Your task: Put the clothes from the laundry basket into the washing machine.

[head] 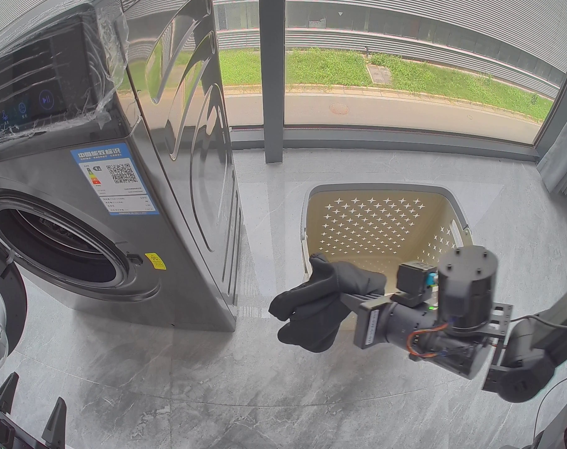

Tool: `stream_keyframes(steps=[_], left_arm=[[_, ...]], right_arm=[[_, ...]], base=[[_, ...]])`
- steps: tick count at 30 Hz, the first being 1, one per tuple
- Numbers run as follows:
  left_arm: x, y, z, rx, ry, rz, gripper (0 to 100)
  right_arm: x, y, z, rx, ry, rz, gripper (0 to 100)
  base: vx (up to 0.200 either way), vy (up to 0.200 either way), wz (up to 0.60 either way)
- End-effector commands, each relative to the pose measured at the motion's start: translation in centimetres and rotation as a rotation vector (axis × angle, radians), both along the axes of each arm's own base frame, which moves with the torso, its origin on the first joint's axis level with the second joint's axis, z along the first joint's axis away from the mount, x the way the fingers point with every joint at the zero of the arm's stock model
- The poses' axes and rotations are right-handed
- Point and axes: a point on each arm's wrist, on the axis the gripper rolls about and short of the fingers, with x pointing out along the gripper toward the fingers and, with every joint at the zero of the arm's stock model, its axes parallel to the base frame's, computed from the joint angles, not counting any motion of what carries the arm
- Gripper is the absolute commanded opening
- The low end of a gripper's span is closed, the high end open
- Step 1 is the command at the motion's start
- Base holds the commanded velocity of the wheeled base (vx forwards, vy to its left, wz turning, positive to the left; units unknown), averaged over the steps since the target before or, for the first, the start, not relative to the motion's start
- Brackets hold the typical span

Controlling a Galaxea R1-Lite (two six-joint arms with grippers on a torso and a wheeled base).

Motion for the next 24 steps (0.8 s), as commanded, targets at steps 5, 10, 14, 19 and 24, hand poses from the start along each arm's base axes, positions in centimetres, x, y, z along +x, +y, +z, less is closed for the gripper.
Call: stream_keyframes(steps=[5, 10, 14, 19, 24], left_arm=[[0.0, 0.0, -0.5, 0.001, 0.004, 0.0, 100], [0.0, 0.0, -0.5, 0.001, 0.004, 0.0, 100], [0.0, 0.0, -0.5, -0.004, 0.004, 0.0, 100], [0.0, 0.0, -0.5, -0.003, 0.007, -0.003, 100], [0.0, 0.0, -0.4, -0.003, 0.005, -0.001, 100]], right_arm=[[-7.9, -7.7, 5.7, 0.055, -0.26, 0.122, 0], [-8.0, -8.5, 6.2, 0.022, -0.324, 0.122, 0], [-7.9, -8.5, 6.0, 0.012, -0.317, 0.114, 0], [-7.8, -8.4, 6.1, 0.016, -0.321, 0.107, 0], [-7.7, -8.4, 6.3, 0.019, -0.323, 0.098, 0]], base=[[0.0, 0.0, 0.0], [-0.08, 0.0, 0.0], [-0.2, 0.0, 0.0], [-0.2, 0.0, 0.0], [-0.2, 0.0, 0.0]])
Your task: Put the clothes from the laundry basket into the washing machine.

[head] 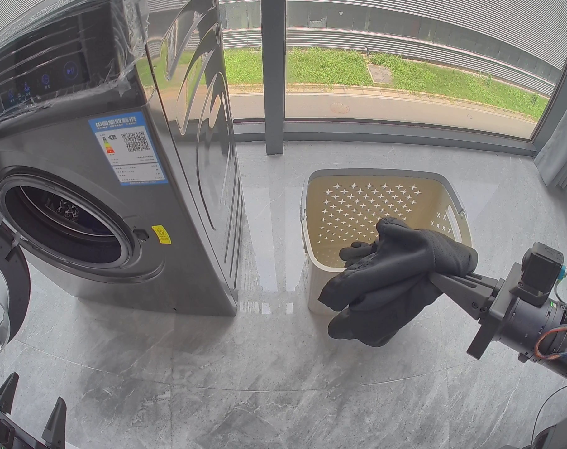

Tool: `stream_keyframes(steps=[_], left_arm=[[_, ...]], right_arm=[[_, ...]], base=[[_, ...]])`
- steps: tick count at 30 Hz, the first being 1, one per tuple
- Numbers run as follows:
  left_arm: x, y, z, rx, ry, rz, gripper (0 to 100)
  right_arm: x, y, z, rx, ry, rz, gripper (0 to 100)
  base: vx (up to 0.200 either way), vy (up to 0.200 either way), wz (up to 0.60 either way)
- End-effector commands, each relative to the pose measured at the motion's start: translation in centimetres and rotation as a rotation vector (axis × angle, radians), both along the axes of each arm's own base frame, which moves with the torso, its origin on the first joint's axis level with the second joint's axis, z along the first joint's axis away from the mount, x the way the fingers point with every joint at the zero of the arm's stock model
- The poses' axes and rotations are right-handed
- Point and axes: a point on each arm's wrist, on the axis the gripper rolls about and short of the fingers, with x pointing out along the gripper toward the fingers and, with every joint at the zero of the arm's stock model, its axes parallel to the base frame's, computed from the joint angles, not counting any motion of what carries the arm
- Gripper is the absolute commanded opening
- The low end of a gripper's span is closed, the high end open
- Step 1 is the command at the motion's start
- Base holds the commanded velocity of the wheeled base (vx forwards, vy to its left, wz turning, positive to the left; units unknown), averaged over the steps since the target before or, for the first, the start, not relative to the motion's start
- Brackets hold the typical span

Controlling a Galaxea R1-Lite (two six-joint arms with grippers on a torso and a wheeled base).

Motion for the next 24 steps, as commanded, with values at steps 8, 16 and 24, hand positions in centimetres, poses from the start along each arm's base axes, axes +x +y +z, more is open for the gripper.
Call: stream_keyframes(steps=[8, 16, 24], left_arm=[[0.03, 0.0, -0.42, -0.003, 0.004, -0.001, 100], [0.03, 0.0, -0.42, -0.006, 0.004, 0.002, 100], [0.03, 0.0, -0.42, -0.006, 0.004, 0.002, 100]], right_arm=[[0.43, 0.26, 0.4, 0.012, -0.004, -0.06, 0], [0.61, 0.47, 0.14, 0.012, 0.013, -0.059, 0], [0.73, 0.59, -0.03, 0.006, 0.019, -0.059, 0]], base=[[0.0, 0.075, 0.0], [0.0, 0.2, 0.0], [0.0, 0.2, 0.0]])
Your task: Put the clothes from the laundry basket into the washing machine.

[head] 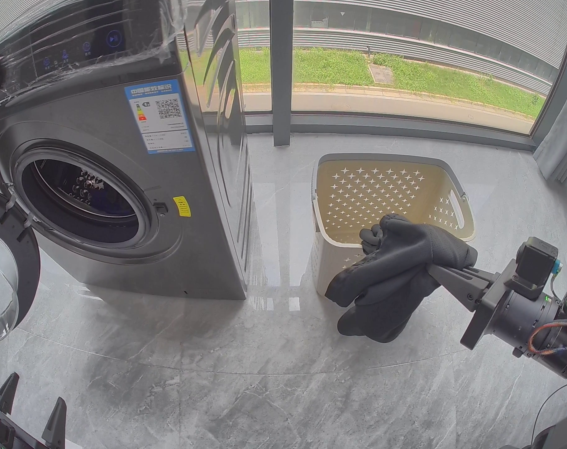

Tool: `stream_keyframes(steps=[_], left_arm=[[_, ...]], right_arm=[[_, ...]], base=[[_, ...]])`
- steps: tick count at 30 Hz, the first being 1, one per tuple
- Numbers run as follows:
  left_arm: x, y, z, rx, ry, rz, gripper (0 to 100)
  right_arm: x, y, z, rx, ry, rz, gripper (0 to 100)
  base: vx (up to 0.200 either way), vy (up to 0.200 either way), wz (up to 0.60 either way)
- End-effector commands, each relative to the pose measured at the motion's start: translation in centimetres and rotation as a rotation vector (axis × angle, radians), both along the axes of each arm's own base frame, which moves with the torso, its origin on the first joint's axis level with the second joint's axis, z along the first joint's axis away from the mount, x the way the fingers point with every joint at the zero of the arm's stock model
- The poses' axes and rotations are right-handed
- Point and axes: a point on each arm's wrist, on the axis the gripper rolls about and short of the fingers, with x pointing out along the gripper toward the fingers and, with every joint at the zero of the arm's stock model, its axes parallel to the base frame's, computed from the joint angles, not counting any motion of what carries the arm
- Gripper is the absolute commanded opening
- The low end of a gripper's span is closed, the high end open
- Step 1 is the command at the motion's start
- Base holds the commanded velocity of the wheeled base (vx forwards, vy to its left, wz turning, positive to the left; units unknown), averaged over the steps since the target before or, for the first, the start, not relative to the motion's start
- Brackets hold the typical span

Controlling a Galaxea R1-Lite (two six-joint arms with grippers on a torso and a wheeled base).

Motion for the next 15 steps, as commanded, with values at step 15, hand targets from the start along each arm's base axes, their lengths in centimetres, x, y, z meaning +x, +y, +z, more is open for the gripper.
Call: stream_keyframes(steps=[15], left_arm=[[0.02, 0.0, -0.44, 0.0, 0.005, -0.002, 100]], right_arm=[[0.1, 0.07, -0.12, -0.005, 0.004, 0.003, 0]], base=[[0.0, 0.2, 0.0]])
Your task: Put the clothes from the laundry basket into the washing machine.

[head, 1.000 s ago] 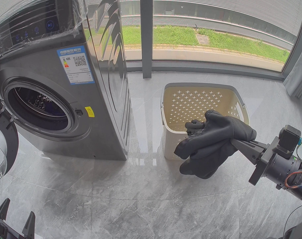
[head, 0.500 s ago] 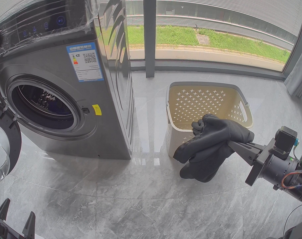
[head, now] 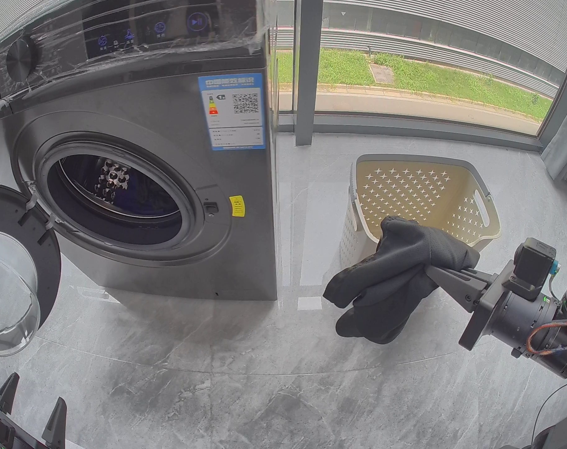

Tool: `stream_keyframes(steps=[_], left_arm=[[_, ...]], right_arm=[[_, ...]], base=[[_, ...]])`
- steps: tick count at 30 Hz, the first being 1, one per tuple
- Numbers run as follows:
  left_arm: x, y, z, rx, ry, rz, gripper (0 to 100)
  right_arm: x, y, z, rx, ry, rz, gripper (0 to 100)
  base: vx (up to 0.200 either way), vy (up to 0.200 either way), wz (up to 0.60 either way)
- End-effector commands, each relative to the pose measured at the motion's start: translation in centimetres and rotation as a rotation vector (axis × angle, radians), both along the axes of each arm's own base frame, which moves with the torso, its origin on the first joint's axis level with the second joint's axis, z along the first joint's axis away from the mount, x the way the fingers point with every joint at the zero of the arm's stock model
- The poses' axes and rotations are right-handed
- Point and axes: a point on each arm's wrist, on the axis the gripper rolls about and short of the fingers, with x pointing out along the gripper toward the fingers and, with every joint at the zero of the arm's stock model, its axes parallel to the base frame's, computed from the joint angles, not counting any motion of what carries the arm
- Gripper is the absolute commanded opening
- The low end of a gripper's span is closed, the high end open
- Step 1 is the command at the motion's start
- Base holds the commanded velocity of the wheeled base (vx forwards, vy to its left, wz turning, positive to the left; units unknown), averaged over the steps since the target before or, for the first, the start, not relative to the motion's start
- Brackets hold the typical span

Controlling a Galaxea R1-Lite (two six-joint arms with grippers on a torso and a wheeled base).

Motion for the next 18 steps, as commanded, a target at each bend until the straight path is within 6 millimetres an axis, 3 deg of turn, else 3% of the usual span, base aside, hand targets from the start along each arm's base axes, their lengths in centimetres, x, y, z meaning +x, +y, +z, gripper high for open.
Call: stream_keyframes(steps=[1, 8, 14, 18], left_arm=[[0.02, 0.0, -0.43, -0.001, 0.003, -0.002, 100], [0.02, 0.0, -0.43, 0.001, 0.003, 0.001, 100], [0.02, 0.0, -0.43, 0.001, 0.003, 0.0, 100], [0.02, 0.0, -0.43, 0.001, 0.003, 0.0, 100]], right_arm=[[0.01, 0.01, -0.01, -0.001, 0.0, 0.0, 0], [0.03, 0.05, 0.01, 0.0, -0.001, 0.006, 0], [0.05, 0.08, 0.09, 0.002, -0.003, 0.009, 0], [0.08, 0.11, 0.22, 0.007, -0.005, 0.009, 0]], base=[[0.0, 0.2, 0.0], [0.0, 0.2, 0.0], [0.0, 0.0, 0.0], [-0.2, 0.0, 0.0]])
